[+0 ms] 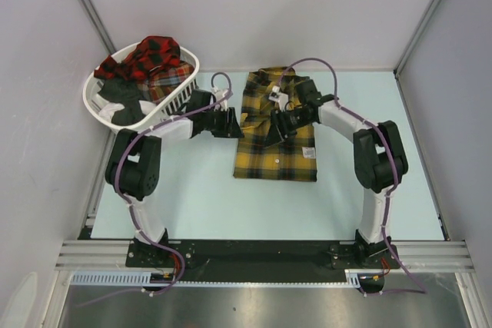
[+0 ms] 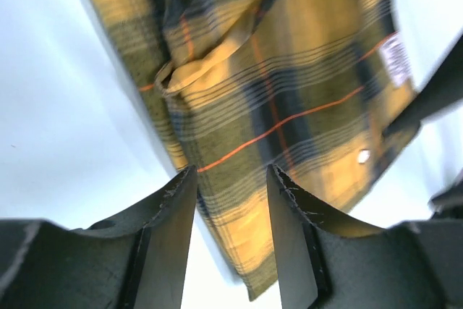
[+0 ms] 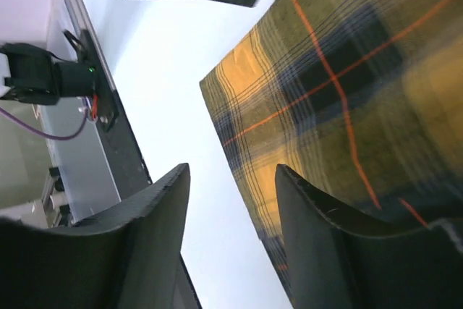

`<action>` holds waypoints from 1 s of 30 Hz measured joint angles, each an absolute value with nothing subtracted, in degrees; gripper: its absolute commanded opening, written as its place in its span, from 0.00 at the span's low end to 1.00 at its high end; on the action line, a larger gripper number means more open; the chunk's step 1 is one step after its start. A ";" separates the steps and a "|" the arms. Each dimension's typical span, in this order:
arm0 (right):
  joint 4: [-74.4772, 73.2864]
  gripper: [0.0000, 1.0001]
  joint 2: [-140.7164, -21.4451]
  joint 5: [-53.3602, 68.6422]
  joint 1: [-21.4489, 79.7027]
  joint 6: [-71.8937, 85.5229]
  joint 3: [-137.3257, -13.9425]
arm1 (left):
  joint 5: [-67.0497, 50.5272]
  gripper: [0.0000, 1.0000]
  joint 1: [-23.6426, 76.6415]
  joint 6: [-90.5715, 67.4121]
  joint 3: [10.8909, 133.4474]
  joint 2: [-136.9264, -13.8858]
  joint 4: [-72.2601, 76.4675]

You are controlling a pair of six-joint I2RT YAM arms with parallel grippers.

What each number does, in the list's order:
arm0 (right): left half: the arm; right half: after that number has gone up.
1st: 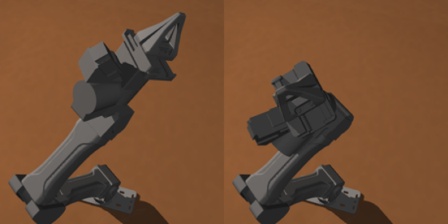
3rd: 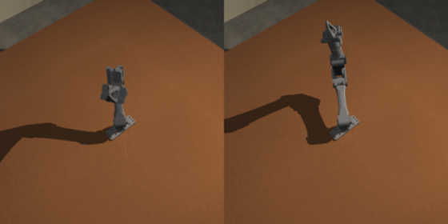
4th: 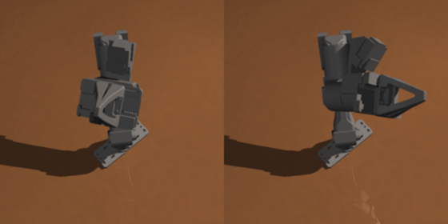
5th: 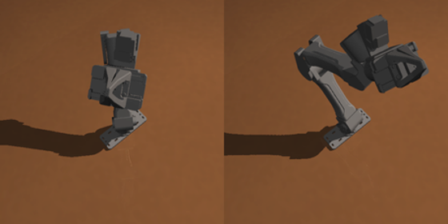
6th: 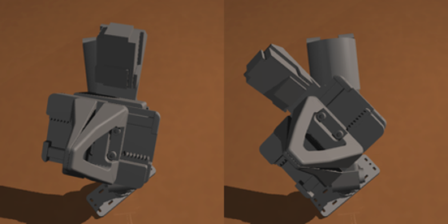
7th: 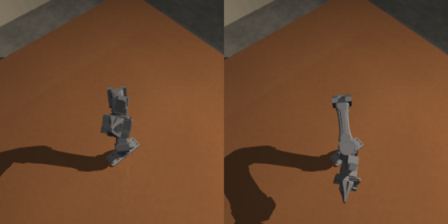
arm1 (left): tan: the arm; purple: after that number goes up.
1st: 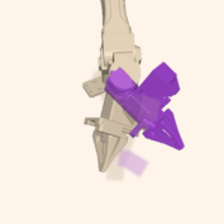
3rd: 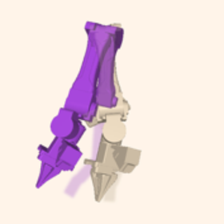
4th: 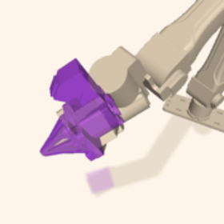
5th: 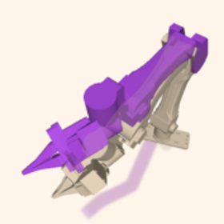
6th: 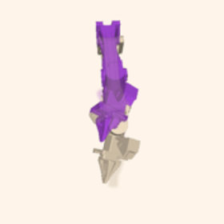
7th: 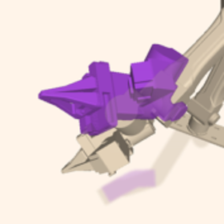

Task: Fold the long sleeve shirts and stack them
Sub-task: Fold the shirt

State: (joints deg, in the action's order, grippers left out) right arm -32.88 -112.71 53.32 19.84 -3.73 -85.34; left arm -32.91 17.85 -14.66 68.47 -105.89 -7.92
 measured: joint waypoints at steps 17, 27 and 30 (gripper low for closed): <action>-32.49 0.47 -122.69 48.47 25.12 -7.79 -84.84 | -30.37 0.38 20.18 -12.80 76.55 -116.97 -7.35; -32.77 0.53 -122.78 49.30 25.02 -9.32 -84.93 | -28.62 0.40 19.07 -12.51 82.74 -119.07 -2.79; -33.82 0.61 -122.78 50.17 24.84 -9.56 -85.67 | -28.97 0.59 17.78 -11.18 81.73 -118.24 -2.31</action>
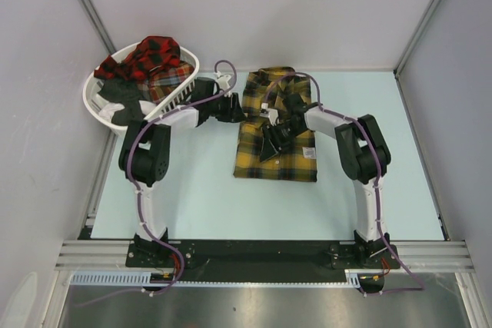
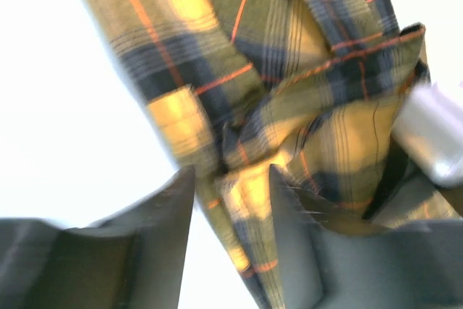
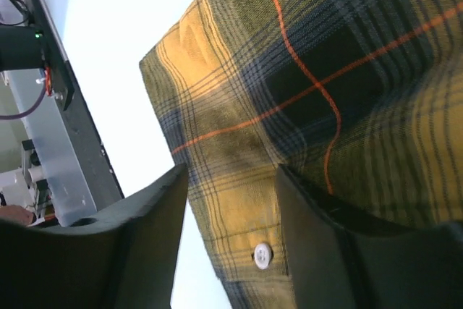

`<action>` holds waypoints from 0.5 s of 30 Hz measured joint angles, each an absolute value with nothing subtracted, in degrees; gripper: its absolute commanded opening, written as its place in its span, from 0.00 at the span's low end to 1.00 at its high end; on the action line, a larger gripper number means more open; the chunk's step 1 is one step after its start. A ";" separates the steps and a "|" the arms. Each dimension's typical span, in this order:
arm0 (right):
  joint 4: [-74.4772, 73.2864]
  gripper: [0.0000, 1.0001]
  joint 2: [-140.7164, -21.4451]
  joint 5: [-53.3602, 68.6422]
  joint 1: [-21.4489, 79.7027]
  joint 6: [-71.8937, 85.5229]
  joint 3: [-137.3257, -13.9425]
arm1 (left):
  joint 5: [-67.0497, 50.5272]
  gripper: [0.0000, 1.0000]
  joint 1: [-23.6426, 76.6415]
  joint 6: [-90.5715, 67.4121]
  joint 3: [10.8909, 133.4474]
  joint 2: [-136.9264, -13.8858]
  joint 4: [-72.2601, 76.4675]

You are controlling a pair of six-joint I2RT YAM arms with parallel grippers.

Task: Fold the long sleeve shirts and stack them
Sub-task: Fold the shirt

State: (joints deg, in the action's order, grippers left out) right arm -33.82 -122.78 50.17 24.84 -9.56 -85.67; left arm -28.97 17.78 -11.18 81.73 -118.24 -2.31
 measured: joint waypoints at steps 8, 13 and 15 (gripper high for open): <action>-36.36 0.65 -115.09 51.20 16.23 -9.91 -86.04 | -32.77 0.75 16.75 -8.49 76.82 -113.80 -5.72; -36.40 0.65 -112.03 48.42 5.19 -10.63 -86.19 | -33.52 0.75 17.52 -8.25 77.38 -114.19 -7.46; -36.42 0.65 -112.90 46.33 2.17 -10.81 -86.19 | -33.50 0.76 17.78 -7.79 78.56 -115.09 -7.88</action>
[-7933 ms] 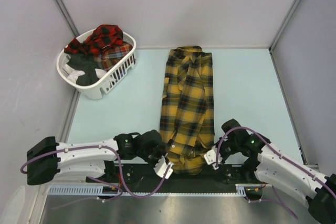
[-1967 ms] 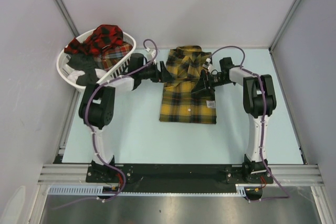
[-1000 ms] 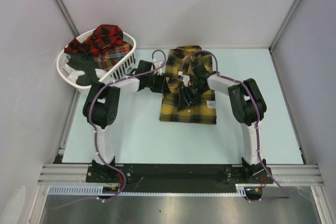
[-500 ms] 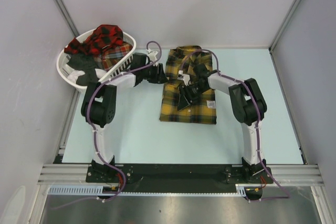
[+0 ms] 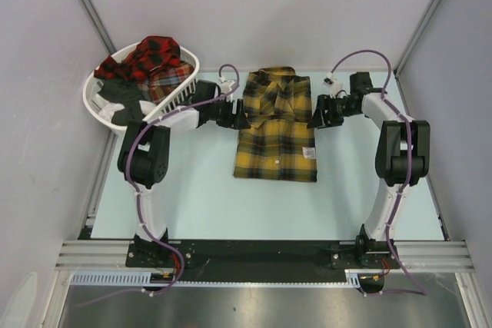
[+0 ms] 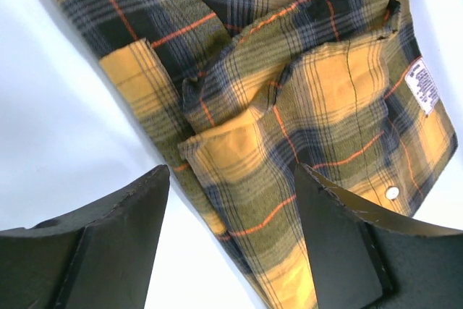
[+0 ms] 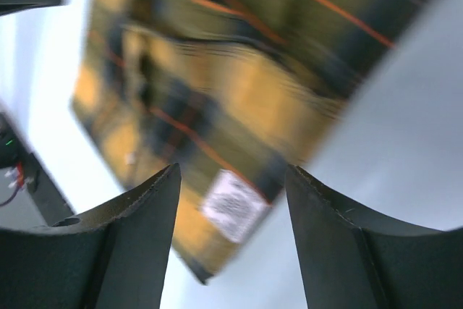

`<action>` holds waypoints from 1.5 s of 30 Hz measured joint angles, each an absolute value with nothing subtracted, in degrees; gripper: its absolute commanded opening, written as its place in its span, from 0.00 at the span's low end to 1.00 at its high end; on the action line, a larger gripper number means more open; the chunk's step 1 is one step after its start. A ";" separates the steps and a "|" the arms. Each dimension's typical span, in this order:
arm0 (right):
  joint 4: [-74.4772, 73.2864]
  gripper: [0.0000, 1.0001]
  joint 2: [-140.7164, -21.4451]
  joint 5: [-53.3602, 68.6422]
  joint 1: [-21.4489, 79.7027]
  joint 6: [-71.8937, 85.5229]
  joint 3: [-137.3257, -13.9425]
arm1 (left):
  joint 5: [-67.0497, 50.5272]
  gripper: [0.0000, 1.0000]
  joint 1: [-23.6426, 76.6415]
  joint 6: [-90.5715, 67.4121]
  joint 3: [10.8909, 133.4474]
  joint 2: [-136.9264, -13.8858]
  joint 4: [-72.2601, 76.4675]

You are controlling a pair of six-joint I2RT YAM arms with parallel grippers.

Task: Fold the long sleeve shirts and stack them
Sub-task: Fold the shirt

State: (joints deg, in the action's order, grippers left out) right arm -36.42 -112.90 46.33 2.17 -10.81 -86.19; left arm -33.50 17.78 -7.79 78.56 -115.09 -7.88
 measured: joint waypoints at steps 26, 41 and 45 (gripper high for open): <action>-34.63 0.49 -123.20 37.89 4.27 -12.01 -89.52 | -33.43 0.08 19.11 -5.41 82.19 -120.20 -9.63; -35.79 0.00 -121.69 36.91 5.06 -13.76 -89.52 | -33.15 0.00 18.83 -5.41 81.49 -119.00 -10.20; -35.77 0.04 -121.69 37.12 5.13 -13.85 -89.73 | -32.82 0.00 18.33 -5.41 79.83 -116.16 -10.55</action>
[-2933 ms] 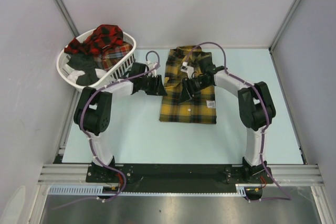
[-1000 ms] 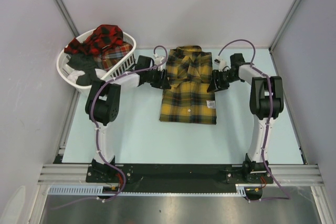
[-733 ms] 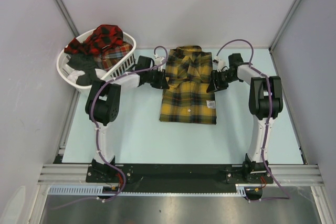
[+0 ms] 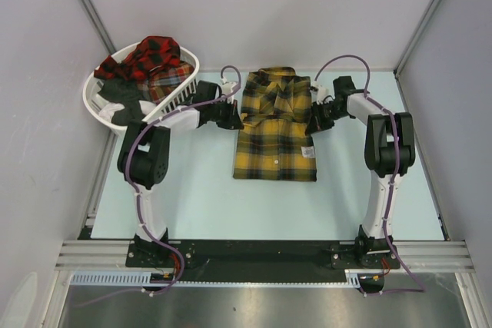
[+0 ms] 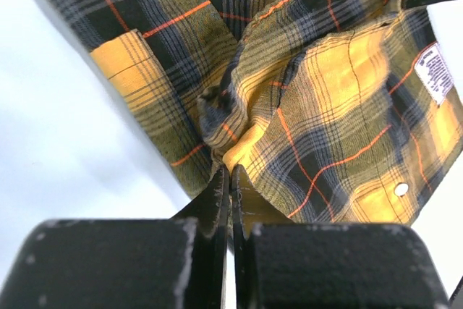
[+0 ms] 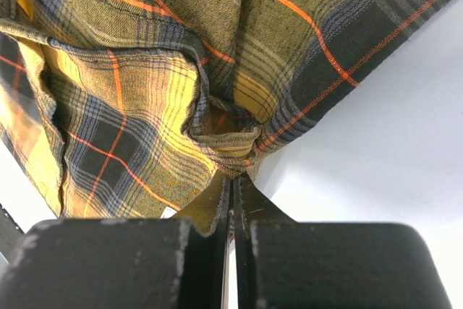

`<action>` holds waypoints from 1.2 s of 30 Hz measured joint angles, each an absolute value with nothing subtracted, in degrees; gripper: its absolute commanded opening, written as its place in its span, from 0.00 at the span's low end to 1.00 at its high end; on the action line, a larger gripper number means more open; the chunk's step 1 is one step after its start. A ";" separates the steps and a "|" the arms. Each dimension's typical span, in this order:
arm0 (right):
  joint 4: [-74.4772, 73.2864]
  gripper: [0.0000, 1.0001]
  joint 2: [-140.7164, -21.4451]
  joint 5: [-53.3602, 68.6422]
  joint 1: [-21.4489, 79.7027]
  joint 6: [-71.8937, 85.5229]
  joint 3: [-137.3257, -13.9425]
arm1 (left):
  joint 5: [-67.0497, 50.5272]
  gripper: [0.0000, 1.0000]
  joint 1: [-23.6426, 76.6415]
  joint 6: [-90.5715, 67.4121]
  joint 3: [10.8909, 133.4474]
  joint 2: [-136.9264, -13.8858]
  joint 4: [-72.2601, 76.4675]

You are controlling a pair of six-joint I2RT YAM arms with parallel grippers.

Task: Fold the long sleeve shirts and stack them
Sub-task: Fold the shirt

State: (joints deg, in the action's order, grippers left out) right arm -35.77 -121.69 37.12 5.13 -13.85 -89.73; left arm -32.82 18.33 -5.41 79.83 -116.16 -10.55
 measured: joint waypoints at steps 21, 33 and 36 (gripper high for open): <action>-45.89 1.00 -115.85 45.08 -4.36 -16.69 -91.81 | -34.26 1.00 15.22 -4.75 74.76 -109.58 -12.34; -17.06 1.00 -103.46 64.99 16.23 17.21 -60.95 | -50.54 0.99 30.70 -34.39 53.52 -99.72 11.84; -12.69 1.00 -109.47 65.82 16.93 19.51 -59.88 | -51.70 1.00 31.00 -38.70 52.34 -105.60 16.25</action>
